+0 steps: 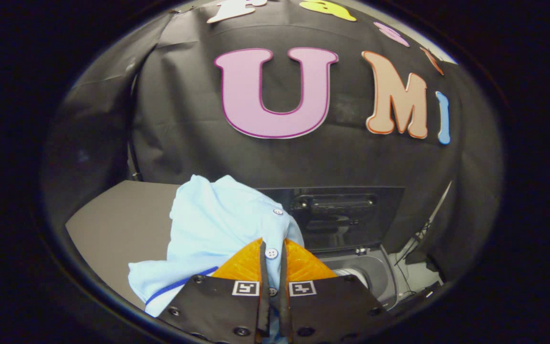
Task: Put the clothes into the washing machine and then close the washing machine lid.
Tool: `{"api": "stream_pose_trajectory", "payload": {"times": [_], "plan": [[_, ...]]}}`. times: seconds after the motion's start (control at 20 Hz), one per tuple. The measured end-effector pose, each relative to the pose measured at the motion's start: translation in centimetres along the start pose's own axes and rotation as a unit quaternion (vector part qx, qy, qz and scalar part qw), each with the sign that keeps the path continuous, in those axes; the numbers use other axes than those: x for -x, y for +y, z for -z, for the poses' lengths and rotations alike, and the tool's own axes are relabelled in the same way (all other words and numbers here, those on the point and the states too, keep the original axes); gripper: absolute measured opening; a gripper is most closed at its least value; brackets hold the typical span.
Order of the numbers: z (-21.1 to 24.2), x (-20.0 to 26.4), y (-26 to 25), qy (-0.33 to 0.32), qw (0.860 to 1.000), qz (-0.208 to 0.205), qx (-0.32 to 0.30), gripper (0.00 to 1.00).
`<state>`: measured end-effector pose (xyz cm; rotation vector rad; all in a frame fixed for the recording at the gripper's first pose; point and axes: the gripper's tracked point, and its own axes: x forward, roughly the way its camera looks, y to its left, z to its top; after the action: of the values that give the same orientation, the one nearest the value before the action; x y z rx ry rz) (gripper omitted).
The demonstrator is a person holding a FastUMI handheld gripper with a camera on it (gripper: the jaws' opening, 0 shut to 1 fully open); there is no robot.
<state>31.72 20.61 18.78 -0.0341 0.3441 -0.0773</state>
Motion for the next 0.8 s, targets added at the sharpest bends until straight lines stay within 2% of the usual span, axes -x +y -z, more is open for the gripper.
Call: {"api": "stream_pose_trajectory", "payload": {"times": [0.15, 0.3, 0.45, 0.8], "plan": [[1.1, -1.3, -3.9, 0.006, 0.999, 0.047, 0.004, 0.08], [4.3, -2.6, -5.2, 0.044, 0.998, 0.052, 0.005, 0.31], [7.3, -3.2, -5.6, 0.073, 0.996, 0.051, -0.013, 0.34], [6.9, -4.2, -6.3, 0.053, 0.997, 0.054, -0.019, 0.36]]}}
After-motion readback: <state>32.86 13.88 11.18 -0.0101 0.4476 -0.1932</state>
